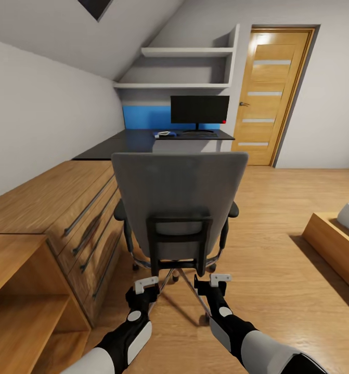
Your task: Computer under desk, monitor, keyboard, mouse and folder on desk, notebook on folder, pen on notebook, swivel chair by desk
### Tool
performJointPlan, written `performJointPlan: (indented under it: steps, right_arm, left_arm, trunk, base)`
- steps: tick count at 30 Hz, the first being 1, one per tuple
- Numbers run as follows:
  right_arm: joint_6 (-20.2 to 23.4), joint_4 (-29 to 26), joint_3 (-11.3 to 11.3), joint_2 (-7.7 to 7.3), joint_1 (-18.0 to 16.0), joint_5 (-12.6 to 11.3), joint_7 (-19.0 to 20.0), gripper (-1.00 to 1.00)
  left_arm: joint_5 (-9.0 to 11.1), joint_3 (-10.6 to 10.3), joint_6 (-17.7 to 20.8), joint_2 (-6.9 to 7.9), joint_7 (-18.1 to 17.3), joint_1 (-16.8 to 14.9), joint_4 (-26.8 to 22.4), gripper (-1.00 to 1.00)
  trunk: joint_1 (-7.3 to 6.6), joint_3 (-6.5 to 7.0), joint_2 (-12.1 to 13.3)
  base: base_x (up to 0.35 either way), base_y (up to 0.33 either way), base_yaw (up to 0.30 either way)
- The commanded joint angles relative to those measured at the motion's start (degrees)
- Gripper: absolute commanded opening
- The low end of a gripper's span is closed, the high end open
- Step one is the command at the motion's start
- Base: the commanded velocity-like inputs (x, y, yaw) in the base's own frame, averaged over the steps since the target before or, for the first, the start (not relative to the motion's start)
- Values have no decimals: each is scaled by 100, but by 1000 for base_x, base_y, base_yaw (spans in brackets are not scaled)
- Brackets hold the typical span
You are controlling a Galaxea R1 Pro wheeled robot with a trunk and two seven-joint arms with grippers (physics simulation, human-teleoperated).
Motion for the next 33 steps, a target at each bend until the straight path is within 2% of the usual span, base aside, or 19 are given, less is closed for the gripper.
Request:
performJointPlan:
  steps: [1, 5, 16, 33]
  right_arm:
    - [-16, 2, 49, -1, -4, -25, -38, 100]
    - [-164, 9, 49, -3, -4, -25, -38, 100]
    - [-227, 20, 49, -12, -4, -25, -34, 100]
    - [-226, 20, 49, -6, -4, -25, -30, 100]
  left_arm:
    - [45, -41, -39, 0, 35, -8, 10, 100]
    - [45, -54, -43, 0, 36, -7, 11, 100]
    - [52, -59, -39, 0, 27, -7, 17, 100]
    - [52, -66, -28, 0, 21, -7, 25, 100]
  trunk:
    - [-1, -4, -2]
    - [-1, 12, -2]
    - [-1, 74, -2]
    - [-1, 82, -2]
  base:
    - [0, 0, -14]
    - [0, 0, -95]
    - [39, 0, -150]
    - [309, 25, -11]
